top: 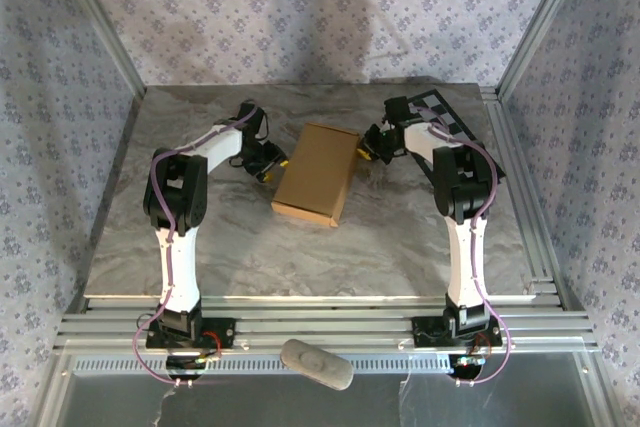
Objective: Fold the paper box
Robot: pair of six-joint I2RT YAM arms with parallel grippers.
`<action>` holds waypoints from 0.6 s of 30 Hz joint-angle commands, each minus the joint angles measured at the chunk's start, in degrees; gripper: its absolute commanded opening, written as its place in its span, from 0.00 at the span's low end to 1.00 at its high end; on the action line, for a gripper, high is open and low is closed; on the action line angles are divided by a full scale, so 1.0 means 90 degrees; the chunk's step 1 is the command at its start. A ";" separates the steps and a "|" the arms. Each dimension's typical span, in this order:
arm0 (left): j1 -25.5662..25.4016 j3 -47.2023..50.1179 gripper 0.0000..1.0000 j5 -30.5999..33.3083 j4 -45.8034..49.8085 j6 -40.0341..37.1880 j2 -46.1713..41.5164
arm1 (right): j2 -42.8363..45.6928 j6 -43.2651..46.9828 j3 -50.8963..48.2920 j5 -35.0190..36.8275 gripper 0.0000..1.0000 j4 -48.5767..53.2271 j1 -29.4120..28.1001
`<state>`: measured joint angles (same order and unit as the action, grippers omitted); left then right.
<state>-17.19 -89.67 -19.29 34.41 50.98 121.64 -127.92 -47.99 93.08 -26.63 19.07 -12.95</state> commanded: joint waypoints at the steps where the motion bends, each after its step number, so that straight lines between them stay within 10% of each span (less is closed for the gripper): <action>1: -0.0157 0.0217 0.51 0.0166 -0.0033 0.0145 -0.0337 | 0.0760 0.0287 -0.0447 -0.0095 0.15 0.0288 0.0065; 8: 0.0048 0.0852 0.51 0.0415 -0.0221 0.0185 -0.0891 | 0.2208 0.0497 -0.2267 -0.0241 0.15 0.0141 0.0079; 18: 0.0077 0.2182 0.47 0.0169 -0.0477 0.0143 -0.1704 | 0.3782 0.0262 -0.4768 -0.0606 0.09 -0.0280 -0.1486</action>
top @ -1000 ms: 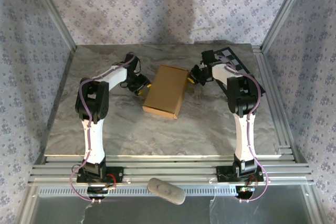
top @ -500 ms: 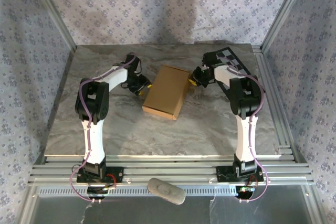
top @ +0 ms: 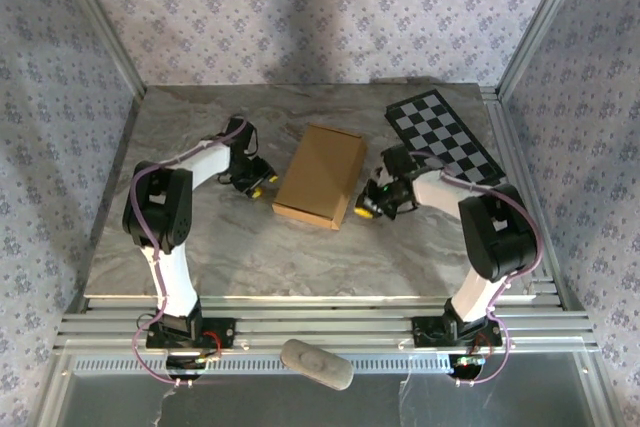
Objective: Fold the paper box
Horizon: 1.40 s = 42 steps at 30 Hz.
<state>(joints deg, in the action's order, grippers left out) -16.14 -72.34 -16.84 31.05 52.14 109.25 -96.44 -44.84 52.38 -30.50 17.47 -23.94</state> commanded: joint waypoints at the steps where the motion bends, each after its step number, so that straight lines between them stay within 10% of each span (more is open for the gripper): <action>1: -0.0072 0.0385 0.46 -0.0114 -0.0174 0.0026 -0.0378 | 0.0306 -0.0147 -0.0346 -0.0181 0.09 -0.0222 -0.0382; 30: -0.1204 0.2180 0.44 -0.0405 -0.1794 0.1656 -0.0948 | -0.0860 -0.2220 -0.0272 -0.0783 0.07 -0.3272 -0.0620; 37: -0.1130 0.2028 0.47 -0.0044 -0.1200 0.1449 -0.1138 | -0.0630 -0.1281 0.0050 -0.0198 0.15 -0.1424 -0.0366; 42: -0.0730 0.1741 0.66 0.0742 -0.0285 0.1022 -0.1603 | 0.0076 -0.0352 0.0344 0.1012 0.38 0.0625 0.0151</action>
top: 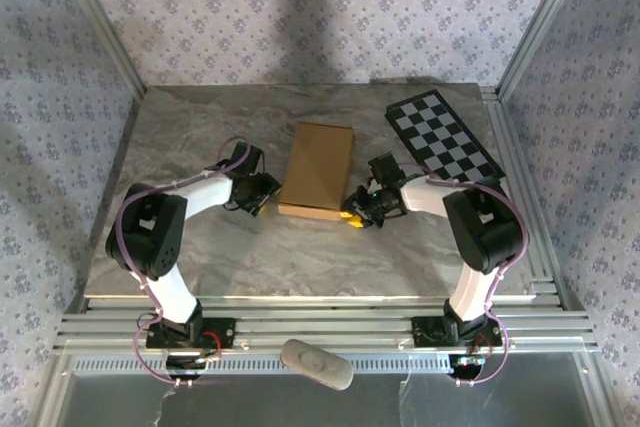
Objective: Fold the paper box
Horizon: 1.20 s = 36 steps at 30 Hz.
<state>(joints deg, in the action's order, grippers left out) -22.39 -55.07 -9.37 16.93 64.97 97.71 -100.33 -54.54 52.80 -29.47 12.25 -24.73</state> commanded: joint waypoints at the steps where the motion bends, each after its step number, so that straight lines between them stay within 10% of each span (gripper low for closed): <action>1: 0.0061 -0.0268 0.73 0.0120 0.1487 -0.0534 -0.0465 | 0.0772 0.0986 0.0349 0.1178 0.45 0.1430 0.0337; 2: 0.0140 -0.0349 0.84 0.0305 0.1642 -0.0633 -0.0607 | 0.1021 0.1246 0.0452 0.1447 0.51 0.1677 0.0385; 4: 0.0317 -0.0479 1.00 0.0722 0.1887 -0.0935 -0.0997 | 0.1637 0.1787 0.0709 0.1993 0.99 0.2063 0.0514; 13: 0.0623 0.0281 1.00 0.3109 0.1520 -0.2495 -0.3205 | 0.3214 0.2961 0.1415 0.4750 1.00 0.2932 0.1600; 17: 0.0311 0.1277 1.00 0.5676 0.0487 -0.3771 -0.3740 | 0.3794 0.5256 -0.0712 0.4917 1.00 -0.0795 0.1791; 22: 0.0365 0.2623 1.00 0.5623 -0.1888 -0.5691 -0.3921 | 0.3629 0.6108 -0.2653 0.4724 1.00 -0.3326 0.1871; 36: 0.1936 0.3912 1.00 0.3353 -0.5946 -0.6724 -0.2742 | 0.1535 0.6109 -0.3506 0.3331 1.00 -0.6628 0.3097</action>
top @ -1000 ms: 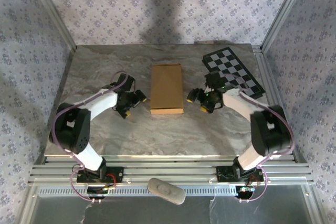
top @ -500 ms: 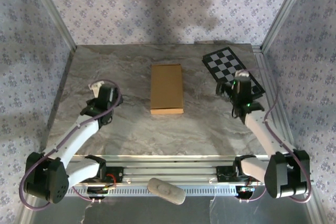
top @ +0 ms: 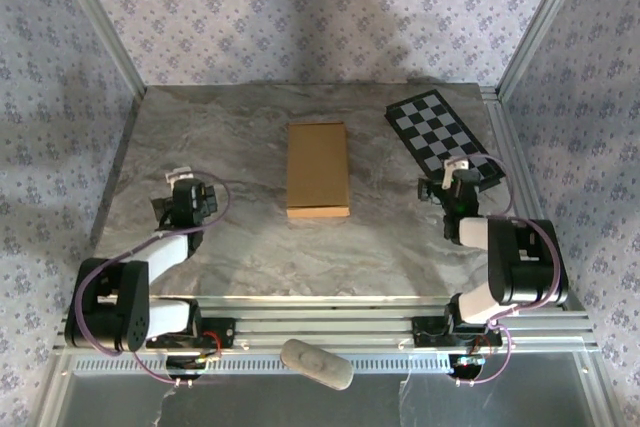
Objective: Fold the paper box
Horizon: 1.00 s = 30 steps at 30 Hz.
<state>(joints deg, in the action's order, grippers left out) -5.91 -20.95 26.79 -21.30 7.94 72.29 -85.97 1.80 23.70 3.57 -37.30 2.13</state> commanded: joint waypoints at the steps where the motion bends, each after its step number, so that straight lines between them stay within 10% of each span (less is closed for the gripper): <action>1: 0.0202 0.0079 1.00 -0.0837 -0.1799 -0.0394 0.0187 | -0.0069 -0.0152 -0.0249 -0.0353 1.00 -0.1091 0.0124; 30: 0.0585 -0.0134 1.00 -0.1277 -0.3119 -0.0385 0.1724 | -0.0130 -0.0073 -0.0095 -0.0065 1.00 -0.0885 -0.0033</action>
<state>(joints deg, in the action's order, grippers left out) -1.10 -22.31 16.23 -46.72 4.29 87.83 -86.39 1.34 21.91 2.74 -44.01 1.58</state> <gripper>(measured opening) 0.994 0.995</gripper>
